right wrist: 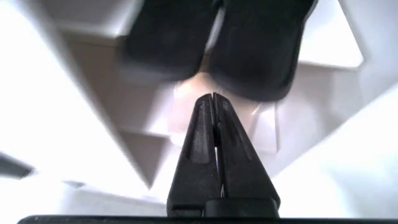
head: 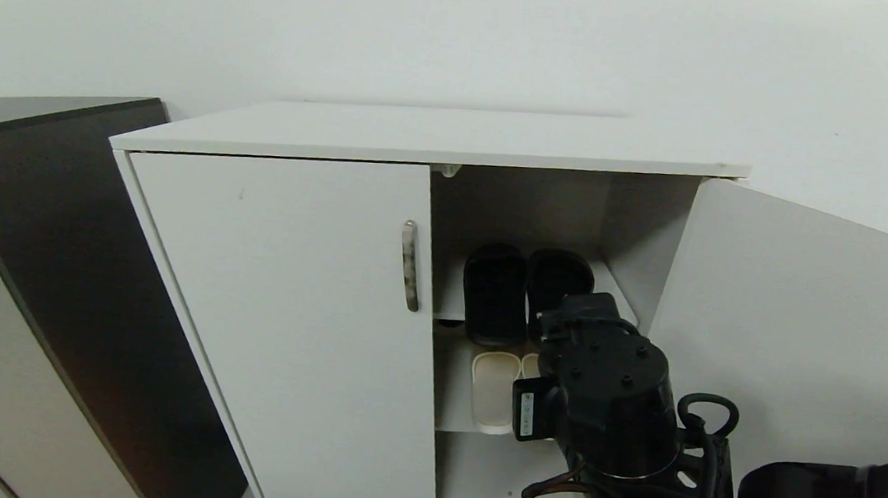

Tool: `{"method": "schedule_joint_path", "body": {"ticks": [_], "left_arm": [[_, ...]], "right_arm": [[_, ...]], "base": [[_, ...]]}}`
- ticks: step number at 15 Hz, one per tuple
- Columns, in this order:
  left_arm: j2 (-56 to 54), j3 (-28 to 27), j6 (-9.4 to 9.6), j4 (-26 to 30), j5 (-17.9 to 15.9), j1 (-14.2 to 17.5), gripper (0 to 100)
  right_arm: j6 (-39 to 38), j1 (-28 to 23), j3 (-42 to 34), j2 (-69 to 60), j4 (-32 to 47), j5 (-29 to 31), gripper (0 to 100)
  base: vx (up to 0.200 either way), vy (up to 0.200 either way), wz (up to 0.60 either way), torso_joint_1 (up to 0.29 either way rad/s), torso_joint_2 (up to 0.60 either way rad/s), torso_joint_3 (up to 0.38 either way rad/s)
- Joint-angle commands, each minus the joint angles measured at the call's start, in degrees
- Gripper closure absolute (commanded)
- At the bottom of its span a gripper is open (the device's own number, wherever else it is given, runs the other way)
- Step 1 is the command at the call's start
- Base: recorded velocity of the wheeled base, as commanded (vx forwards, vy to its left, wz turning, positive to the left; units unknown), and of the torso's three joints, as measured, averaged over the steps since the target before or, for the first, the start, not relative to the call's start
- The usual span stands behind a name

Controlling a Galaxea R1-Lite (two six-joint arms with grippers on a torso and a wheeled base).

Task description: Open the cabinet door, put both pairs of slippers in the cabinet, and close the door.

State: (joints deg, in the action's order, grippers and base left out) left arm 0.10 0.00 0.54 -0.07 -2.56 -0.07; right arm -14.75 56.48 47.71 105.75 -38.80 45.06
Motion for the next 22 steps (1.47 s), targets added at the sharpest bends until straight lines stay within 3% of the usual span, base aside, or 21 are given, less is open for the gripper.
{"method": "schedule_joint_path", "body": {"ticks": [1, 14, 22], "left_arm": [[-0.01, 0.00, -0.01, -0.01, 0.01, -0.01, 100], [-0.01, 0.00, -0.10, -0.01, 0.01, -0.01, 100], [-0.01, 0.00, -0.10, -0.01, 0.01, -0.01, 100]], "right_arm": [[-0.02, -0.05, -0.08, 0.24, -0.13, 0.03, 100], [0.07, -1.64, -3.24, 0.33, -3.03, -1.20, 100], [0.69, -1.90, -3.86, 1.03, -3.03, -1.20, 100]], "base": [[-0.200, 0.000, 0.00, 0.007, 0.01, 0.002], [-0.200, 0.000, 0.00, 0.003, 0.00, 0.002], [0.000, 0.000, 0.00, 0.000, 0.00, 0.000]]}}
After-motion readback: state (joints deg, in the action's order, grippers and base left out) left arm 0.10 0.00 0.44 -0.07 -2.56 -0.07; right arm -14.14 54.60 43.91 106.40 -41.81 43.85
